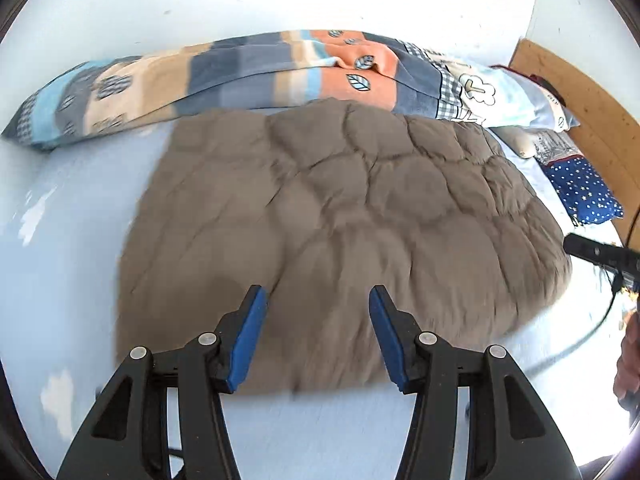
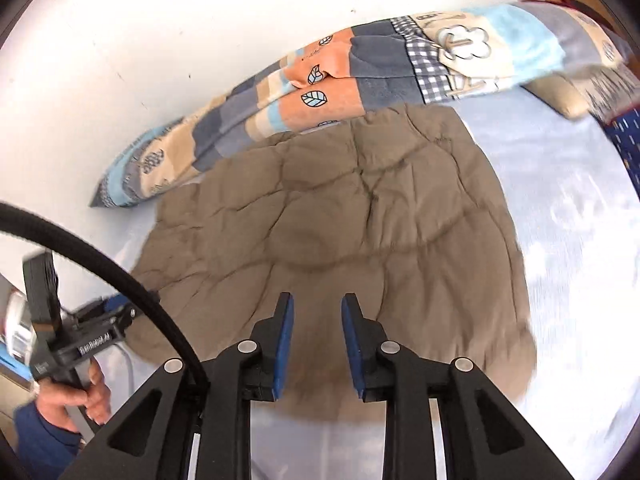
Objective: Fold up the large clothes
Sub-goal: 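Move both tools over the folded jacket bundle to its edge, then grasp the folded bundle edge with both tools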
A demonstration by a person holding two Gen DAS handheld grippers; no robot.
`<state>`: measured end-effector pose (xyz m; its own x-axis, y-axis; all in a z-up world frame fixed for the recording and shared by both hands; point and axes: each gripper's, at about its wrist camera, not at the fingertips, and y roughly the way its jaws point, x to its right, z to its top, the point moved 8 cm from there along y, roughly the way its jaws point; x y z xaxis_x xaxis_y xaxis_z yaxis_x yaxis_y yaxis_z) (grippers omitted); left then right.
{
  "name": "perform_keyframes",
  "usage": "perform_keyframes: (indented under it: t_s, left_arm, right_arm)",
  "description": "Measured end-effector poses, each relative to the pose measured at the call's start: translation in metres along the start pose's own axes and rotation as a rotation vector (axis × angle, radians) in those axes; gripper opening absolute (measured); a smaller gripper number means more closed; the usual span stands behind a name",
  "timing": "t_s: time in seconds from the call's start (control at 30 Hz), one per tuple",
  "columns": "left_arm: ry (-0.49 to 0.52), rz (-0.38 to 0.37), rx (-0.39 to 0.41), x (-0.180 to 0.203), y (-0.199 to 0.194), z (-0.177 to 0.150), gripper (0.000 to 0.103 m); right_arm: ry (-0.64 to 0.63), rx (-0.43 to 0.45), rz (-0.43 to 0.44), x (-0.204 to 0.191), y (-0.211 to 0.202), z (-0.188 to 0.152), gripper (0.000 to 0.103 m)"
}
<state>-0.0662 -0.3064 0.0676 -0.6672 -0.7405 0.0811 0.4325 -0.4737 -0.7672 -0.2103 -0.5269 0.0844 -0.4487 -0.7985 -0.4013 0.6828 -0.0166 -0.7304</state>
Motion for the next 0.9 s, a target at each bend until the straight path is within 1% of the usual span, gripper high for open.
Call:
perform_keyframes:
  t_s: [0.1, 0.17, 0.23, 0.33, 0.4, 0.47, 0.53, 0.6, 0.63, 0.7, 0.77, 0.83, 0.9]
  left_arm:
    - [-0.027, 0.044, 0.03, -0.018, -0.024, -0.029, 0.054]
    - [-0.037, 0.087, 0.044, -0.03, -0.028, -0.039, 0.056]
    - [-0.067, 0.086, 0.046, -0.035, -0.024, -0.038, 0.056]
    - [-0.09, 0.097, 0.085, -0.044, -0.017, -0.027, 0.056]
    - [-0.066, 0.134, 0.089, -0.05, -0.004, -0.024, 0.056]
    - [-0.025, 0.168, 0.078, -0.049, 0.013, -0.021, 0.057]
    - [0.005, 0.19, 0.068, -0.051, 0.027, -0.021, 0.062]
    - [0.006, 0.189, 0.045, -0.052, 0.034, -0.021, 0.063]
    - [-0.002, 0.185, 0.021, -0.054, 0.039, -0.022, 0.063]
    - [-0.025, 0.167, -0.018, -0.057, 0.048, -0.026, 0.063]
    - [-0.029, 0.153, -0.051, -0.058, 0.058, -0.031, 0.063]
    - [-0.034, 0.142, -0.059, -0.059, 0.063, -0.031, 0.064]
    - [-0.034, 0.142, -0.047, -0.059, 0.061, -0.031, 0.064]
  right_arm:
    - [0.002, 0.009, -0.006, -0.016, -0.017, -0.022, 0.027]
    - [-0.017, 0.021, 0.005, -0.034, -0.024, -0.035, 0.027]
    - [-0.027, 0.05, 0.014, -0.055, -0.027, -0.042, 0.027]
    - [-0.049, 0.083, 0.025, -0.08, -0.021, -0.043, 0.027]
    - [-0.095, 0.117, -0.007, -0.088, -0.011, -0.038, 0.027]
    - [-0.126, 0.135, -0.04, -0.085, 0.004, -0.034, 0.027]
    - [-0.107, 0.112, -0.051, -0.073, 0.022, -0.032, 0.027]
    - [-0.091, 0.077, -0.058, -0.061, 0.04, -0.031, 0.027]
    - [-0.097, 0.056, -0.074, -0.056, 0.049, -0.031, 0.027]
    - [-0.096, -0.008, -0.079, -0.049, 0.068, -0.036, 0.027]
    - [-0.089, -0.052, -0.084, -0.043, 0.078, -0.041, 0.027]
    - [-0.083, -0.074, -0.071, -0.037, 0.087, -0.045, 0.027]
    - [-0.062, -0.078, -0.051, -0.033, 0.093, -0.044, 0.027]
